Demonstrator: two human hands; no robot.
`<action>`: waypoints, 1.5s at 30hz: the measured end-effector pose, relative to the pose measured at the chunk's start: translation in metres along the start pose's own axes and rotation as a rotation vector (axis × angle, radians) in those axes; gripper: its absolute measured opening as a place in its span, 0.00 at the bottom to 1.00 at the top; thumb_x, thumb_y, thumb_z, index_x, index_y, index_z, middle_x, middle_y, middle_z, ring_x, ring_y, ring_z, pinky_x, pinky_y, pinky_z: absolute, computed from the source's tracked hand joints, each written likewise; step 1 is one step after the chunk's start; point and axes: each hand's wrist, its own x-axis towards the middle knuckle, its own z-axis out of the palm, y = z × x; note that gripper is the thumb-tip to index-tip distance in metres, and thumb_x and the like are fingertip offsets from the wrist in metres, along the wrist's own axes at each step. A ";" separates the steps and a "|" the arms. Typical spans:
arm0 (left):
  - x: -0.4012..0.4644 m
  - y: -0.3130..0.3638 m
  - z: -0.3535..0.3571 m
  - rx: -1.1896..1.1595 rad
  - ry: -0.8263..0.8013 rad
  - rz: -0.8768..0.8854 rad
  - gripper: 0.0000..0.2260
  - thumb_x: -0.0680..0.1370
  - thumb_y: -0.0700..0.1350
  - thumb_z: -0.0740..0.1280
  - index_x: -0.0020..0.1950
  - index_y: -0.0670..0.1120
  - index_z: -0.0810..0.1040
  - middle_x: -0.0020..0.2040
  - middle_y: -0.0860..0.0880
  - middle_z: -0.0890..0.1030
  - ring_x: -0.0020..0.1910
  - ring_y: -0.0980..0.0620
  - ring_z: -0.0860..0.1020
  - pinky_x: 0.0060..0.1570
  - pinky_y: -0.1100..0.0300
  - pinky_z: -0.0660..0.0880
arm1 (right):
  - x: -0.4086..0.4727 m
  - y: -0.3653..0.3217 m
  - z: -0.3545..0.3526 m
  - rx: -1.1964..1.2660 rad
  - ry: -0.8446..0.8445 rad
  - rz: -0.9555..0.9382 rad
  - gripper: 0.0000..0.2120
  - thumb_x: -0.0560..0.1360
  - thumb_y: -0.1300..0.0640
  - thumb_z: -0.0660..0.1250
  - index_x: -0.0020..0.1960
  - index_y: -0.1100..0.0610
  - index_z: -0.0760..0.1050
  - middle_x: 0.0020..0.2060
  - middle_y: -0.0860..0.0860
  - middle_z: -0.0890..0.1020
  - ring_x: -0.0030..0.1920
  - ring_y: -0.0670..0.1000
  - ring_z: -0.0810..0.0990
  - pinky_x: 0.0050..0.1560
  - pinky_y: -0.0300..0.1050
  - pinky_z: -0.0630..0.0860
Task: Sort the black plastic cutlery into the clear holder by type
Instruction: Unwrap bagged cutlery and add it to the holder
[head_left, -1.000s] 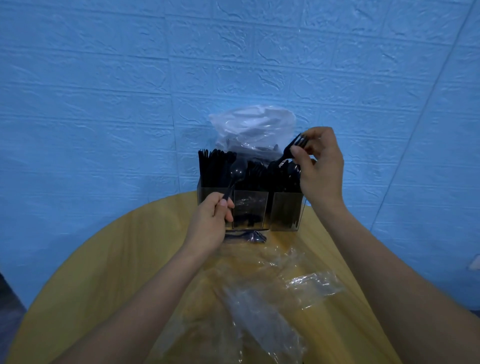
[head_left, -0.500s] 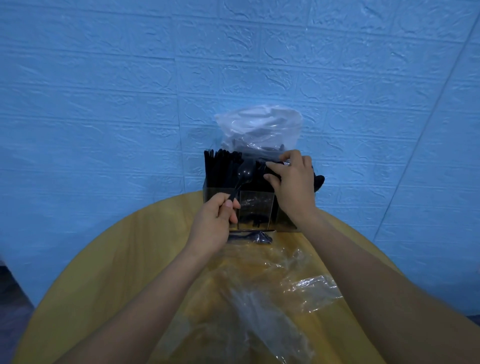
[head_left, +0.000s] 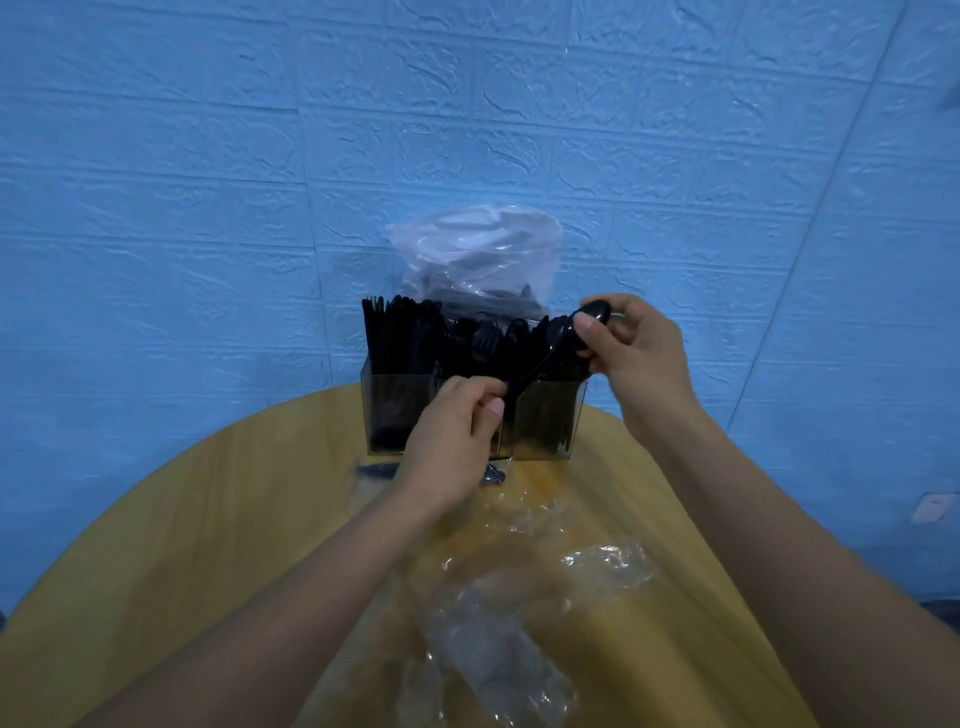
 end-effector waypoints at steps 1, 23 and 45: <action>0.003 -0.002 0.001 0.071 0.009 0.033 0.13 0.81 0.45 0.59 0.65 0.47 0.73 0.57 0.52 0.74 0.54 0.55 0.74 0.53 0.63 0.71 | 0.002 -0.002 -0.010 -0.027 0.037 -0.056 0.05 0.76 0.65 0.67 0.47 0.55 0.74 0.33 0.50 0.79 0.30 0.41 0.77 0.32 0.33 0.71; 0.026 -0.014 0.022 0.627 -0.047 0.291 0.21 0.80 0.44 0.57 0.74 0.51 0.62 0.70 0.52 0.66 0.67 0.53 0.65 0.66 0.56 0.60 | 0.016 0.028 0.008 -0.419 -0.019 -0.403 0.14 0.74 0.59 0.70 0.57 0.56 0.69 0.36 0.51 0.77 0.33 0.45 0.72 0.38 0.42 0.69; -0.018 -0.040 -0.029 0.441 -0.103 0.120 0.18 0.78 0.44 0.63 0.68 0.49 0.71 0.63 0.52 0.72 0.60 0.52 0.71 0.60 0.53 0.71 | -0.046 0.061 0.056 -0.778 -0.139 -0.382 0.10 0.77 0.62 0.65 0.56 0.61 0.80 0.48 0.54 0.78 0.51 0.54 0.72 0.50 0.42 0.68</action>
